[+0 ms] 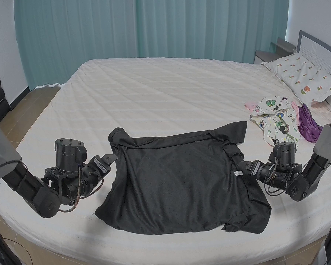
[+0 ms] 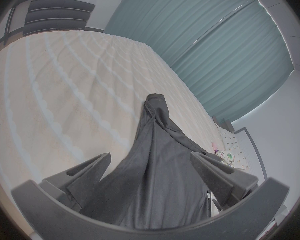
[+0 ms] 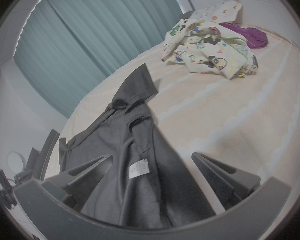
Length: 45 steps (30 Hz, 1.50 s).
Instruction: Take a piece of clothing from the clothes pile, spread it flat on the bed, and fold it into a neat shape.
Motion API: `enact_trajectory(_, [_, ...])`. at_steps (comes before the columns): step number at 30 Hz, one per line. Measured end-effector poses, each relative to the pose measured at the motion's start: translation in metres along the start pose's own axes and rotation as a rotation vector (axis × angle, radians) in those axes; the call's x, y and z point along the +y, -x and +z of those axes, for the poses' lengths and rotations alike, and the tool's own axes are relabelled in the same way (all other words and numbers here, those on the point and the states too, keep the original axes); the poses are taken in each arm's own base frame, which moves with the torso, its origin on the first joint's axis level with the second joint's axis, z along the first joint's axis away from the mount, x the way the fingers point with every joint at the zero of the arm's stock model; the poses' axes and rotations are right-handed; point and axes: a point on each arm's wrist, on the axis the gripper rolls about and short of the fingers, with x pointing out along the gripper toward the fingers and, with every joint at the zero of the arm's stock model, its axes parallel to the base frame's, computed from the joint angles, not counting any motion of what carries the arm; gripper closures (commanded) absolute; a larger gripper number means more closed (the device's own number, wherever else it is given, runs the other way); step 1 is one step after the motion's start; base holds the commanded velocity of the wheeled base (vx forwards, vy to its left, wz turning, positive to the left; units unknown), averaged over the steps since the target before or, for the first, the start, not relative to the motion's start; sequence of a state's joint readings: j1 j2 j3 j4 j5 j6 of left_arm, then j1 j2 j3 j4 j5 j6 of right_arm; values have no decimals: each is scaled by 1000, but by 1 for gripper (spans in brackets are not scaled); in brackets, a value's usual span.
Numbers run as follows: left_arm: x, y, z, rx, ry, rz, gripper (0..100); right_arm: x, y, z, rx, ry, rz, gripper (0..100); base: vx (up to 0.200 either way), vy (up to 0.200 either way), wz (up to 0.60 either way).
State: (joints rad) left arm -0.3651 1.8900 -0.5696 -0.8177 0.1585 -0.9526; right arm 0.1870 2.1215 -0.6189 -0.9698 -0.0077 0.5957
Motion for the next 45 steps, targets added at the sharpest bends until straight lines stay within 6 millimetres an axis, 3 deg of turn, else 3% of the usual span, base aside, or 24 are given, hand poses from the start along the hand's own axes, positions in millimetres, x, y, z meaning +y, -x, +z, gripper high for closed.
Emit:
enact_trajectory(5, [-1, 1, -1, 5, -2, -5, 0, 6, -1, -8, 18, 72, 9, 0, 0, 0, 0])
enact_trajectory(19, [0, -5, -3, 6, -2, -1, 0, -3, -9, -18, 29, 166, -67, 0, 0, 0, 0])
enact_trajectory(20, [0, -5, -4, 6, -3, 0, 0, -3, -10, -19, 31, 166, -68, 100, 0, 0, 0])
enact_trajectory(34, [0, -6, -4, 7, -2, 2, 0, -8, -13, -18, 30, 156, -82, 100, 0, 0, 0])
enact_trajectory(45, [1, -6, -4, 7, -2, 3, 0, -25, -4, 8, -27, 105, -87, 100, 0, 0, 0])
